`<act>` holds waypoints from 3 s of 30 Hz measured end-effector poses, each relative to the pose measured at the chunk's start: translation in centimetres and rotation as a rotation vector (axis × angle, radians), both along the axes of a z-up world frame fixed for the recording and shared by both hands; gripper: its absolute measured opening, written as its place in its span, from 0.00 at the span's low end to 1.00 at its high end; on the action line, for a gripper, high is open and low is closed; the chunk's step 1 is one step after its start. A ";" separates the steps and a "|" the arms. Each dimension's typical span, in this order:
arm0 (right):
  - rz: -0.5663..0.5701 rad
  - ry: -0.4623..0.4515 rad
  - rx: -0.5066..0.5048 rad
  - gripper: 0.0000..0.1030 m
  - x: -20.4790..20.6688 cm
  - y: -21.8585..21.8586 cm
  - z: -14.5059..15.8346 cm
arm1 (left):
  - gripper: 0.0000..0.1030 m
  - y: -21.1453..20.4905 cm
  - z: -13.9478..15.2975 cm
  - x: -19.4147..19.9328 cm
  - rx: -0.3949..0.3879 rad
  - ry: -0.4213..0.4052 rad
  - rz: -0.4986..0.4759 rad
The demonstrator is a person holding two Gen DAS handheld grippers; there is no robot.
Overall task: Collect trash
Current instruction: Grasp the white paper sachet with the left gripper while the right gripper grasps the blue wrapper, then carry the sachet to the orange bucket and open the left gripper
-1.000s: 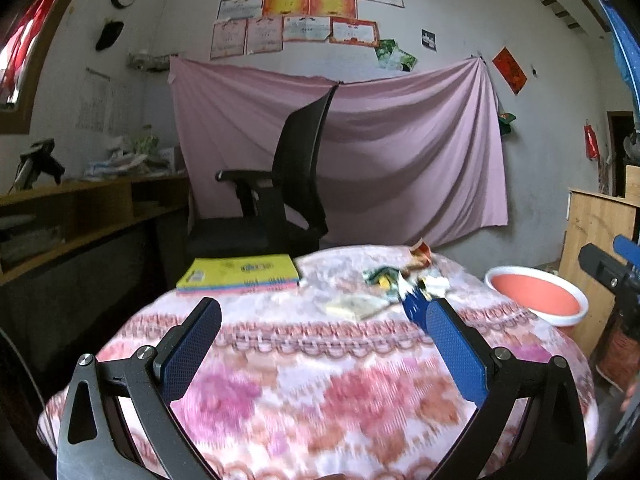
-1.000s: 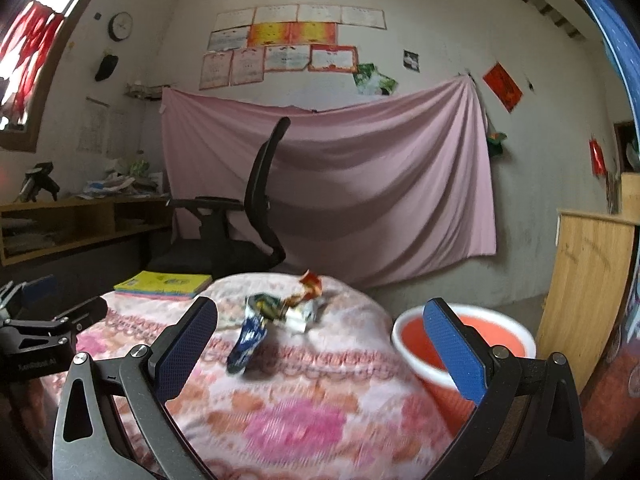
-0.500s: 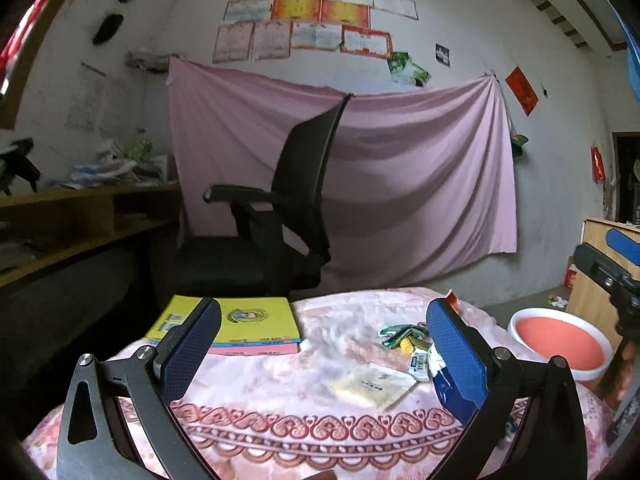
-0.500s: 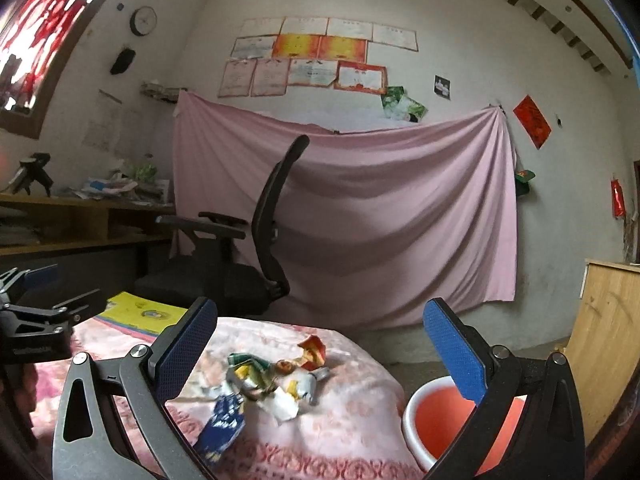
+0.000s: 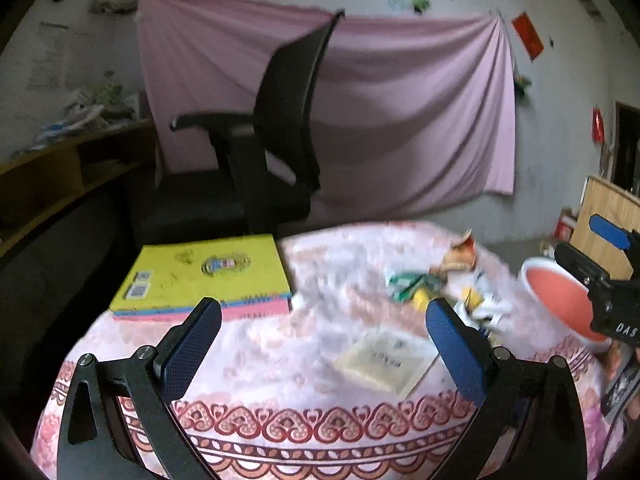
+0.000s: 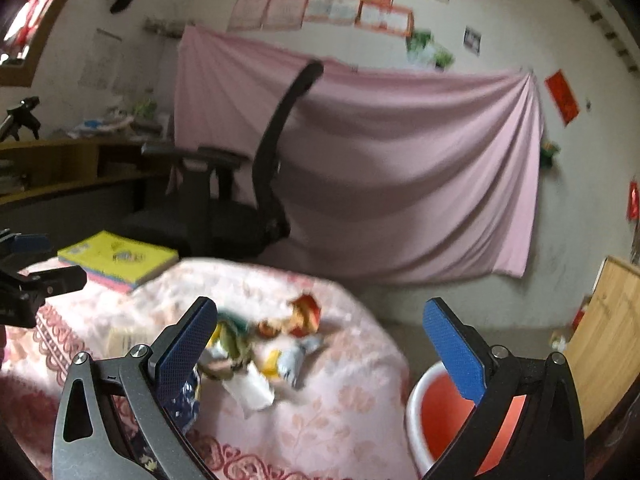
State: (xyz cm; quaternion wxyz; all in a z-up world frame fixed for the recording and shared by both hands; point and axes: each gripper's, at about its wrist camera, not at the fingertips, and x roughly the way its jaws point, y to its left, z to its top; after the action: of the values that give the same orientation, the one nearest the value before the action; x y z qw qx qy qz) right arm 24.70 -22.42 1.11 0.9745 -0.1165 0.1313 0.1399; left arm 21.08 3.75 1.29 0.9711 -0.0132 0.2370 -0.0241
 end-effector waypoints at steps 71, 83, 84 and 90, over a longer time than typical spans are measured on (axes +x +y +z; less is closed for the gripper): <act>0.184 0.539 -0.026 0.14 5.2 3.0 -6.2 | 0.05 -0.8 -1.8 1.7 -0.214 0.190 -0.168; 0.218 0.397 0.122 0.09 2.7 0.8 -3.5 | 0.05 -4.4 1.2 -1.4 -0.148 0.000 -0.145; 0.218 0.375 0.147 0.09 2.4 0.3 -3.2 | 0.05 -4.9 1.5 -1.6 -0.142 -0.012 -0.146; 0.184 0.276 0.278 0.09 0.7 -3.0 -1.4 | 0.05 -7.8 2.9 -1.6 -0.140 -0.054 -0.162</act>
State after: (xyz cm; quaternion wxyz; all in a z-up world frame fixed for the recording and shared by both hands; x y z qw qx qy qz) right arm 25.41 -25.42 -0.29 0.9370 0.0277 0.2320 0.2597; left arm 19.43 -4.08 4.14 0.9688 -0.0613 0.2086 -0.1192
